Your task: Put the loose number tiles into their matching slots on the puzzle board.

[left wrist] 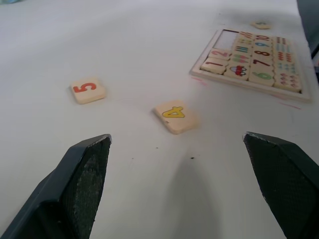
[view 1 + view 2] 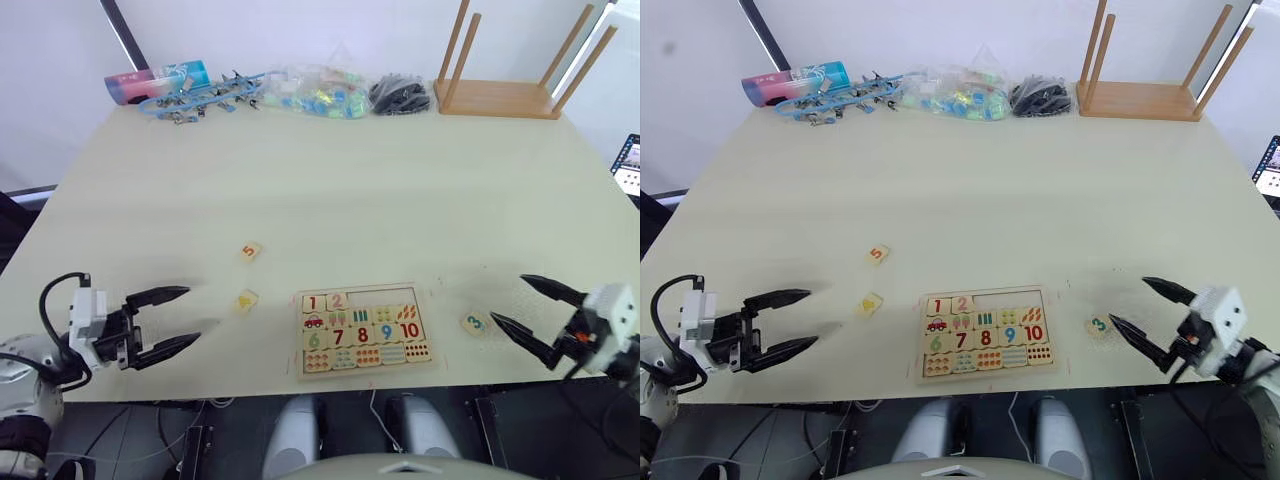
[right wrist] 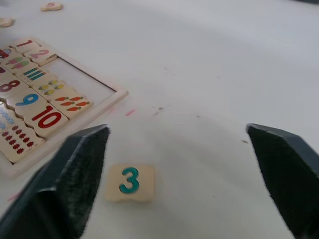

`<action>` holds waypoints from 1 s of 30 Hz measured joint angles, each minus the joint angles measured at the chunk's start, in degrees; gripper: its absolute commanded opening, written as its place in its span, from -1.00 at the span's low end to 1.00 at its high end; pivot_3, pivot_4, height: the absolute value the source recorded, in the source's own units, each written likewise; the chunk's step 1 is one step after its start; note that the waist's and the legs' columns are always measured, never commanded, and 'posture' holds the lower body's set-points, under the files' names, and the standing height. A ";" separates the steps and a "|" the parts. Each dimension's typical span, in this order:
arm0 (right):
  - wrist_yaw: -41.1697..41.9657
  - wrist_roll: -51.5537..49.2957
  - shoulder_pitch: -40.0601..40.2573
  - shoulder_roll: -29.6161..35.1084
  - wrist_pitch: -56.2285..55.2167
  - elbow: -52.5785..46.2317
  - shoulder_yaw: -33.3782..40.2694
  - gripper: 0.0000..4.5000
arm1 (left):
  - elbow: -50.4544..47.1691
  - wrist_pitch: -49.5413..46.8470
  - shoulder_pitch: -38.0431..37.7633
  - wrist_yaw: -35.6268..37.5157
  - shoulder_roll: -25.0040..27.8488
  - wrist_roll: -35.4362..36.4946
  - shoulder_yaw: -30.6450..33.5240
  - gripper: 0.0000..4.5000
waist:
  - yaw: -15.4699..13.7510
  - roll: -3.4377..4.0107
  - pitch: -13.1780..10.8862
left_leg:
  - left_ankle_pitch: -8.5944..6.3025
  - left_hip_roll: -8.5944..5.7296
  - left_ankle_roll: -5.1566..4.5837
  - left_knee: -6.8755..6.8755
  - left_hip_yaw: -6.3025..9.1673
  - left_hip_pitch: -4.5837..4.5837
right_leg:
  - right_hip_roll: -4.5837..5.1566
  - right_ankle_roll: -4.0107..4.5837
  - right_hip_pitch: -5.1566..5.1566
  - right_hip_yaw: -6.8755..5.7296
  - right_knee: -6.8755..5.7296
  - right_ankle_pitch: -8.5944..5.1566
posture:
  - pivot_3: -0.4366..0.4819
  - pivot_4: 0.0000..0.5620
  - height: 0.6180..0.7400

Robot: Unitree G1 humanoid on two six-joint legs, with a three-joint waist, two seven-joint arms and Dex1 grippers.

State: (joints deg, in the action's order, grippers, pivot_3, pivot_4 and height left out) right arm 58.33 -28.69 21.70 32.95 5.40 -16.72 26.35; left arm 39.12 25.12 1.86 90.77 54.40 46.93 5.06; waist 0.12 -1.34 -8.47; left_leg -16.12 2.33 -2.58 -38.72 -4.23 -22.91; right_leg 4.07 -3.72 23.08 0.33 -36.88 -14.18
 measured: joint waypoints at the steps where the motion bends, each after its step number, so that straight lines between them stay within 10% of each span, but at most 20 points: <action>1: 0.39 -0.28 1.03 -0.19 -0.95 0.68 0.83 0.98 | 0.21 -0.19 0.02 -0.03 -0.27 -0.88 0.59 1.00 | -0.03 0.00 0.00 | 0.00 0.00 0.00 0.00 0.00 0.00 | 0.00 0.00 0.00 0.00 0.00 0.00 | -0.05 -0.47 0.95; 30: 14.66 -5.02 4.78 -2.90 -20.14 18.04 5.69 0.98 | 0.95 -3.62 1.42 0.07 -5.39 -11.28 9.14 1.00 | 0.07 0.03 0.03 | 0.00 0.21 0.00 0.01 0.00 0.09 | 0.04 0.01 -0.01 0.09 -0.01 0.01 | -0.05 -0.47 0.95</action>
State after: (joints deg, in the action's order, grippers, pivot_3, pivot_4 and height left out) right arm 72.99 -33.71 26.48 30.05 -14.74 1.32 32.04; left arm 40.07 21.50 3.29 90.85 49.01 35.65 14.20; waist 0.19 -1.31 -8.43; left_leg -16.12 2.55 -2.58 -38.71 -4.23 -22.82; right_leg 4.10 -3.71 23.07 0.43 -36.88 -14.17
